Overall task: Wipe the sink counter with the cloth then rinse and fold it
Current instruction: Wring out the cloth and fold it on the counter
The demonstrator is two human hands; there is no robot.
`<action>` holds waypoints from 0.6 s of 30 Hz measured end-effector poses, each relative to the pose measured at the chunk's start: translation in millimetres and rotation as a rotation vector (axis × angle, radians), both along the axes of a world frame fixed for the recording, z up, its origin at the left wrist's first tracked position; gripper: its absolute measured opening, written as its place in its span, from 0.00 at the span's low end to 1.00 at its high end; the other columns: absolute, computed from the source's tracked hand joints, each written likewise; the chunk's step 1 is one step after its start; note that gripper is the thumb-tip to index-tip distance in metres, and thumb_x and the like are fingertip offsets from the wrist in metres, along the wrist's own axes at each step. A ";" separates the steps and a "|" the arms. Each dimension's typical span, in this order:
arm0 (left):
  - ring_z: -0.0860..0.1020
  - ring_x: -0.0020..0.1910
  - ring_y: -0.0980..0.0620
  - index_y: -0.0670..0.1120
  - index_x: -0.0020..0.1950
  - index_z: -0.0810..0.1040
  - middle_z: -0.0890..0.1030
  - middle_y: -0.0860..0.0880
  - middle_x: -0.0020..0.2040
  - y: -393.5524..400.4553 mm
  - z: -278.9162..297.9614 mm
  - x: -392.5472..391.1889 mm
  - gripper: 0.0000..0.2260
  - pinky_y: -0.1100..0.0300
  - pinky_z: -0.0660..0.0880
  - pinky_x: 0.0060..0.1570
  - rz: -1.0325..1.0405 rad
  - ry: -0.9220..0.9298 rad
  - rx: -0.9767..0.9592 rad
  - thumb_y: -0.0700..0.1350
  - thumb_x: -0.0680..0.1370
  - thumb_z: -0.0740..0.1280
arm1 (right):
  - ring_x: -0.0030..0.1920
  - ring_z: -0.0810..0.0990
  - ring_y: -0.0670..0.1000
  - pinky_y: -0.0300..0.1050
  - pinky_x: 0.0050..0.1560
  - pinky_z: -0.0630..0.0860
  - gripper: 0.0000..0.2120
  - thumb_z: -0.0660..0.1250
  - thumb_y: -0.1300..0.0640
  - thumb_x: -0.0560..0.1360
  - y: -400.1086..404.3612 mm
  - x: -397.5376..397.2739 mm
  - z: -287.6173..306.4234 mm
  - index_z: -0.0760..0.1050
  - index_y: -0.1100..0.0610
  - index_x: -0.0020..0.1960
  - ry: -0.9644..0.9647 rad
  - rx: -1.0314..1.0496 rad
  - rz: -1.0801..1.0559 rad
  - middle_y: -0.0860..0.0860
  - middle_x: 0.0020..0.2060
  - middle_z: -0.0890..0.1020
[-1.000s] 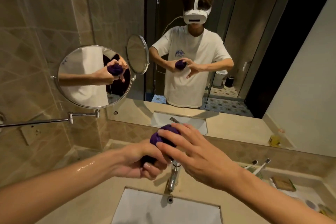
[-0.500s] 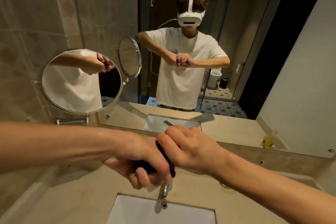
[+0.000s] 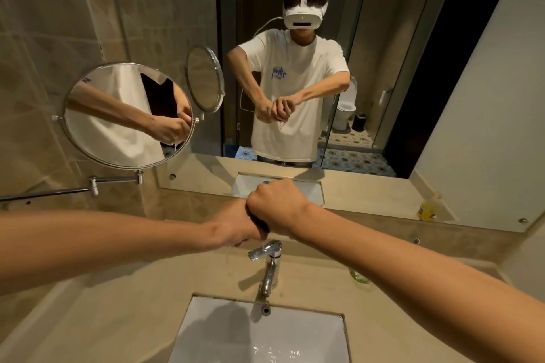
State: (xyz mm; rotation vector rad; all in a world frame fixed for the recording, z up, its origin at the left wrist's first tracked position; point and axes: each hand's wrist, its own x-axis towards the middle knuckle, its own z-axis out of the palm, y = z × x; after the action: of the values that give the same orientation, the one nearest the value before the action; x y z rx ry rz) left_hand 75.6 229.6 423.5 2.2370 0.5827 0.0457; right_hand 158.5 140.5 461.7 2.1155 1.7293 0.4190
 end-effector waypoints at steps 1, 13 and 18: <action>0.70 0.21 0.57 0.46 0.28 0.75 0.73 0.54 0.22 -0.8 -3.4 3.3 0.13 0.65 0.66 0.21 0.018 -0.012 0.026 0.35 0.68 0.75 | 0.51 0.83 0.61 0.54 0.43 0.79 0.07 0.65 0.61 0.79 3.9 1.5 -4.0 0.79 0.60 0.56 0.002 -0.017 -0.044 0.57 0.53 0.83; 0.81 0.33 0.54 0.48 0.39 0.80 0.81 0.52 0.33 -13.0 -28.3 9.0 0.05 0.65 0.72 0.29 -0.031 0.034 0.185 0.46 0.70 0.75 | 0.35 0.78 0.53 0.43 0.34 0.74 0.04 0.72 0.63 0.69 18.1 19.7 -14.6 0.78 0.58 0.42 0.363 -0.351 -0.414 0.53 0.36 0.79; 0.80 0.33 0.53 0.49 0.40 0.78 0.81 0.52 0.33 -17.8 -23.7 3.9 0.09 0.63 0.75 0.31 -0.123 0.087 0.216 0.45 0.68 0.77 | 0.31 0.77 0.52 0.42 0.32 0.76 0.05 0.75 0.62 0.70 2.3 33.1 -21.0 0.79 0.59 0.42 0.629 -0.343 -0.439 0.52 0.33 0.80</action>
State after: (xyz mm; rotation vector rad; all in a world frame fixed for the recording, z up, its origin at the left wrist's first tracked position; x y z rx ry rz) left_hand 79.5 211.9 399.8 2.4908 0.5047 -0.0540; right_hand 191.6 142.8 440.7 2.4016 1.3945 -0.6810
